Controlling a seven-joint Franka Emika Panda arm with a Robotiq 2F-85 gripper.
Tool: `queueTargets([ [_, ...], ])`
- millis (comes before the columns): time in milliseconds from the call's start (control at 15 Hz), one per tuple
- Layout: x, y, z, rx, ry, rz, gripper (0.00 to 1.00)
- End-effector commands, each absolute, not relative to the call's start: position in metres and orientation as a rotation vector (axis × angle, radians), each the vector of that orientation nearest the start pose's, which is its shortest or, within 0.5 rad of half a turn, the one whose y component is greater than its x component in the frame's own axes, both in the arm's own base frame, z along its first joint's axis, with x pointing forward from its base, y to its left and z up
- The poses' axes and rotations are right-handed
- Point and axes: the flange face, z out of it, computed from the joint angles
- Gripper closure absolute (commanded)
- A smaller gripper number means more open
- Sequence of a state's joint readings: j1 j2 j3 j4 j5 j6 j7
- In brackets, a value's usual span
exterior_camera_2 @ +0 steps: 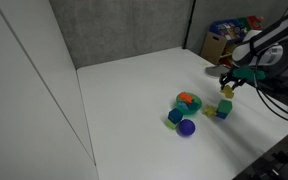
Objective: Pick up the yellow duck toy and put it in the green bowl
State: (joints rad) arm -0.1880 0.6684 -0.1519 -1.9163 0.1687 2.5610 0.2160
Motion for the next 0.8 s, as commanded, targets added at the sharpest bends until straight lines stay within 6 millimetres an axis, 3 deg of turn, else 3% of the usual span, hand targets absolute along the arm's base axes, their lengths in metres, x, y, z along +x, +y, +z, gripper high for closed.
queueTargets([
  [0, 0.589, -0.169, 0.181, -2.953, 1.026, -0.060, 0.63],
  [267, 0.596, -0.115, 0.199, -2.964, 0.970, -0.078, 0.63],
  [733, 0.603, -0.016, 0.179, -2.916, 0.930, 0.000, 0.63],
])
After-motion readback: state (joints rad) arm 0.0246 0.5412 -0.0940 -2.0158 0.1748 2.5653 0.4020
